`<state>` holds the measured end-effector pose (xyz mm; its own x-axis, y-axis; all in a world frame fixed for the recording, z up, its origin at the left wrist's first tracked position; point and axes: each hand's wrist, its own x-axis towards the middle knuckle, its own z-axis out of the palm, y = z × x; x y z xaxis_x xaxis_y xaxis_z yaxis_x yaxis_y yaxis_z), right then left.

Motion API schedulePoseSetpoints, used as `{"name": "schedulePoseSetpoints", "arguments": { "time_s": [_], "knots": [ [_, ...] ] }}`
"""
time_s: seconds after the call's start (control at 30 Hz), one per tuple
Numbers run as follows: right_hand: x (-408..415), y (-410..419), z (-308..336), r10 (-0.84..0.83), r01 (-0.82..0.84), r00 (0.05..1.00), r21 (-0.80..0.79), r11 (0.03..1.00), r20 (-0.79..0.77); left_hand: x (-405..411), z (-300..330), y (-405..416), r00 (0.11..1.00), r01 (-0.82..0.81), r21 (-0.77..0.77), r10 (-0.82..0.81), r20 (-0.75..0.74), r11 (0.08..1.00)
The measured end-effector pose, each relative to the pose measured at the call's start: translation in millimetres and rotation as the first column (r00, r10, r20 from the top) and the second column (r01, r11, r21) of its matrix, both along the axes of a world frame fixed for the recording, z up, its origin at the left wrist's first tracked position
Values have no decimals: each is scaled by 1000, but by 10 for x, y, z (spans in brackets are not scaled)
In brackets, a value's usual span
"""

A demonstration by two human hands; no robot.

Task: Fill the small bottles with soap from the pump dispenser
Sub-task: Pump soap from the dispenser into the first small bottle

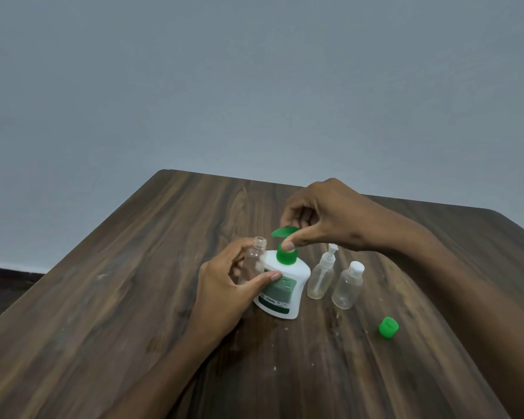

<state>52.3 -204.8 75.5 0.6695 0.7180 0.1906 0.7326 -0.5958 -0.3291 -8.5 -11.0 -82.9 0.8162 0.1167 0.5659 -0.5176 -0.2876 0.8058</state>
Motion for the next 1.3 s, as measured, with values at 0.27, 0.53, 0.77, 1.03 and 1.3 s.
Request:
{"name": "schedulePoseSetpoints", "arguments": {
  "time_s": [0.27,0.53,0.77,1.03,1.3],
  "knots": [
    [-49,-62,28,-20,19,999,-2,1000,-34,-60,-4,48,992,-70,11,69,104,997],
    [259,339,-179,-251,250,967,285,925,-33,-136,35,12,989,-86,80,75,124,993],
    [413,586,-390,-398,449,893,332,830,-211,-109,50,22,983,-121,144,98,156,982],
    [408,626,-509,-515,512,854,304,803,-76,-59,63,25,987,-125,160,107,117,979],
    [364,625,-560,-565,551,825,230,802,-3,-104,55,23,987,-126,197,103,124,972]
  ]
}}
